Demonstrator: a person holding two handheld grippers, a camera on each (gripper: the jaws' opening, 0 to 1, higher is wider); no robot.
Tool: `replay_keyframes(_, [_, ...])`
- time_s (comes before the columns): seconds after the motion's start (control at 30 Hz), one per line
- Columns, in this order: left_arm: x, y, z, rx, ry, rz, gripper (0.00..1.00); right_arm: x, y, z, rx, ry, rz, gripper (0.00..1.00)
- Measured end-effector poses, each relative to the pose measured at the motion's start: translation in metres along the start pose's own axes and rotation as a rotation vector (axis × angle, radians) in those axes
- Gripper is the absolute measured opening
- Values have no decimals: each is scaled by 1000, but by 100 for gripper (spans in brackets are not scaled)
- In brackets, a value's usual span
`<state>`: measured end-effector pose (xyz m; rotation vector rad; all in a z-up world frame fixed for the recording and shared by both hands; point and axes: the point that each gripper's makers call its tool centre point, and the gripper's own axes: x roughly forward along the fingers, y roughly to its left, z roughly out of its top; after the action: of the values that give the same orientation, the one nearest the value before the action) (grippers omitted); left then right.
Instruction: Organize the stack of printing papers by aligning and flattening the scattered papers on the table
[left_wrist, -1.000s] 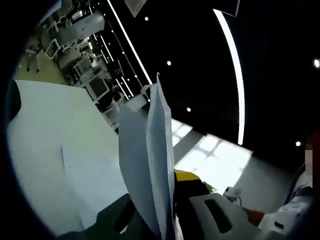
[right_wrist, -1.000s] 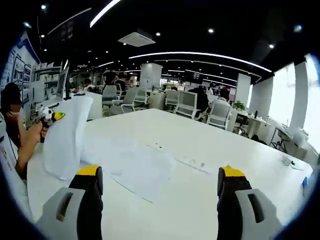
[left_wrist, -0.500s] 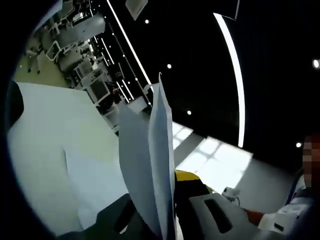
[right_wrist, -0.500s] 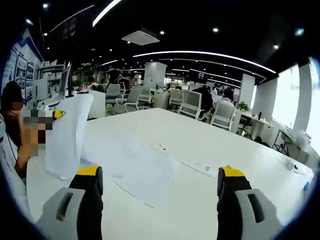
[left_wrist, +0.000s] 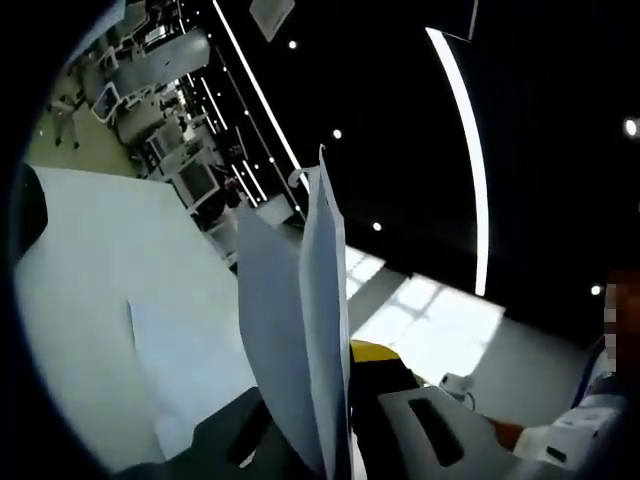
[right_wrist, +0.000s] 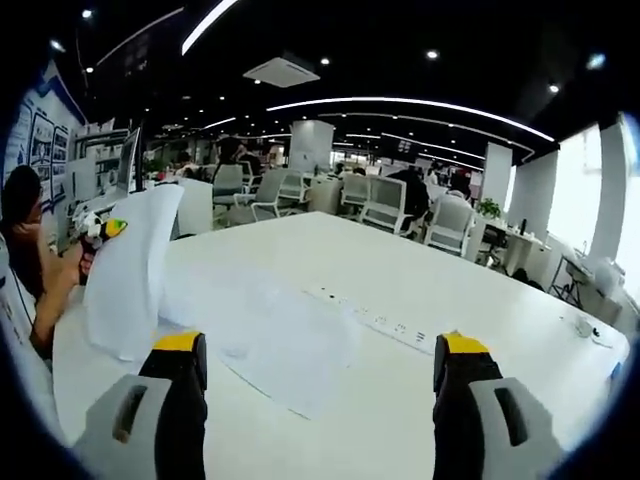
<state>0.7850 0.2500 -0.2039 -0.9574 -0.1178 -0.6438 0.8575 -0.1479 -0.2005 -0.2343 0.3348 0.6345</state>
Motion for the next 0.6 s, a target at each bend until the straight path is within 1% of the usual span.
replay_keyframes(0.27, [0,0,0,-1,1,-1,6,7,1,-2,5,13,7,89])
replay_keyframes(0.47, [0,-1,1,-2,-1,-7,6,8,1,-3,15,25,6,89])
replay_keyframes(0.6, [-1,0,1,-5,-1,-7,6,7,2,-1,18,18,8,89])
